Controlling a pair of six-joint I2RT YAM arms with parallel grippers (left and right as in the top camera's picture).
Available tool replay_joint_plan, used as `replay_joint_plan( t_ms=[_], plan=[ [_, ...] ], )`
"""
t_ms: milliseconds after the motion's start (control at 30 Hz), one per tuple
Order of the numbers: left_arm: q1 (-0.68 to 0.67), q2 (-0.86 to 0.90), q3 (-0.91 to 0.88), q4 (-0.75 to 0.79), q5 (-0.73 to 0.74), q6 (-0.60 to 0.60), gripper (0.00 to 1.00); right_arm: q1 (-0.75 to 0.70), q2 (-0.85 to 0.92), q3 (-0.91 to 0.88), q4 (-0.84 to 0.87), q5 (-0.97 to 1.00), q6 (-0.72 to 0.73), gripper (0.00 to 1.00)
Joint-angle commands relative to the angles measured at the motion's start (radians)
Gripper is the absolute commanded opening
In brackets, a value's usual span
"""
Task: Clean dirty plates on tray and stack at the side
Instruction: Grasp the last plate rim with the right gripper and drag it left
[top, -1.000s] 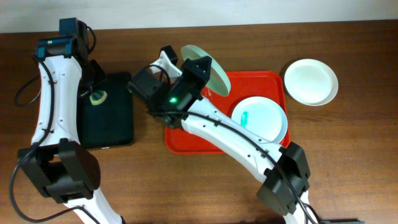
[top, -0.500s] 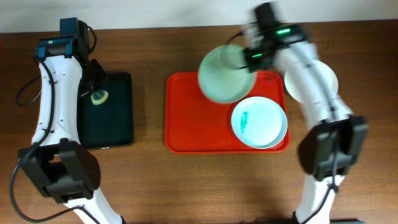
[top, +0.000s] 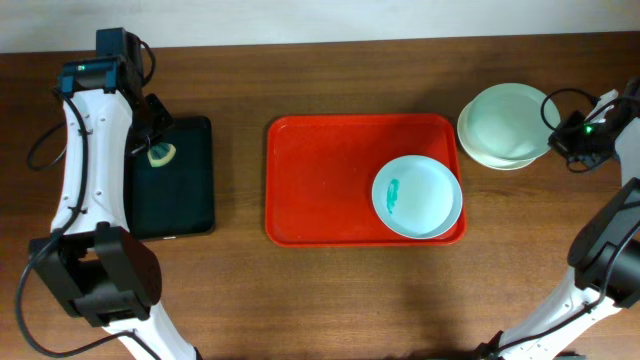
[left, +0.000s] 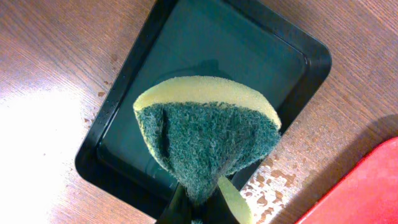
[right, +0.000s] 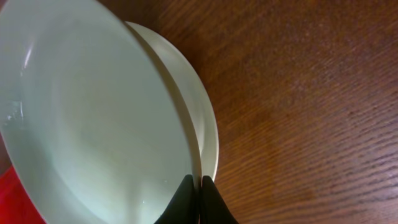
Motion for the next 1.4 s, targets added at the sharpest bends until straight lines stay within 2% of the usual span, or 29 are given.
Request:
replay_joint_plan(
  t_ms=[0, 67, 100, 133, 200, 367, 467, 533, 700, 767, 933, 1067, 1200, 1300, 1367],
  plan=[
    [0.002, 0.006, -0.008, 0.002, 0.005, -0.003, 0.0, 0.023, -0.008, -0.013, 0.02, 0.008, 0.023, 0.06],
    [0.002, 0.006, -0.008, 0.002, 0.005, -0.003, 0.0, 0.033, -0.008, -0.013, 0.022, 0.033, 0.046, 0.27],
    [0.002, 0.006, -0.008, 0.002, 0.005, -0.003, 0.0, 0.035, -0.008, -0.013, 0.018, 0.032, 0.046, 0.51],
    [0.002, 0.006, -0.008, 0.002, 0.005, -0.003, 0.0, 0.036, -0.009, -0.012, 0.012, 0.027, 0.046, 0.66],
    [0.002, 0.006, -0.008, 0.003, 0.005, -0.003, 0.0, 0.035, -0.015, -0.003, -0.024, -0.015, 0.035, 0.84],
    [0.002, 0.006, -0.008, 0.003, 0.012, -0.003, 0.0, 0.103, -0.096, -0.001, -0.079, -0.207, -0.195, 0.86],
    [0.002, 0.006, -0.008, 0.003, 0.012, -0.003, 0.0, 0.224, -0.129, -0.001, -0.166, -0.21, -0.38, 0.86],
    [0.002, 0.006, -0.008, 0.002, 0.012, -0.003, 0.0, 0.317, -0.126, -0.009, -0.204, -0.15, -0.443, 0.85],
    [-0.001, 0.006, -0.008, 0.002, 0.012, -0.003, 0.0, 0.525, -0.109, -0.095, -0.198, 0.298, -0.445, 0.84],
    [-0.001, 0.006, -0.008, 0.002, 0.012, -0.003, 0.0, 0.571, -0.109, -0.133, -0.2, 0.404, -0.441, 0.84],
    [-0.001, 0.006, -0.008, 0.002, 0.012, -0.003, 0.0, 0.582, -0.109, -0.178, -0.235, 0.401, -0.346, 0.75],
    [-0.001, 0.006, -0.008, 0.003, 0.019, -0.003, 0.0, 0.582, -0.109, -0.187, -0.302, 0.391, -0.256, 0.73],
    [-0.001, 0.006, -0.008, 0.003, 0.023, -0.003, 0.0, 0.583, -0.109, -0.188, -0.358, 0.312, -0.256, 0.61],
    [-0.001, 0.006, -0.008, 0.003, 0.023, -0.003, 0.0, 0.583, -0.109, -0.195, -0.389, 0.319, -0.253, 0.62],
    [-0.001, 0.006, -0.008, 0.003, 0.023, -0.003, 0.0, 0.583, -0.109, -0.208, -0.372, 0.35, -0.253, 0.68]
  ],
)
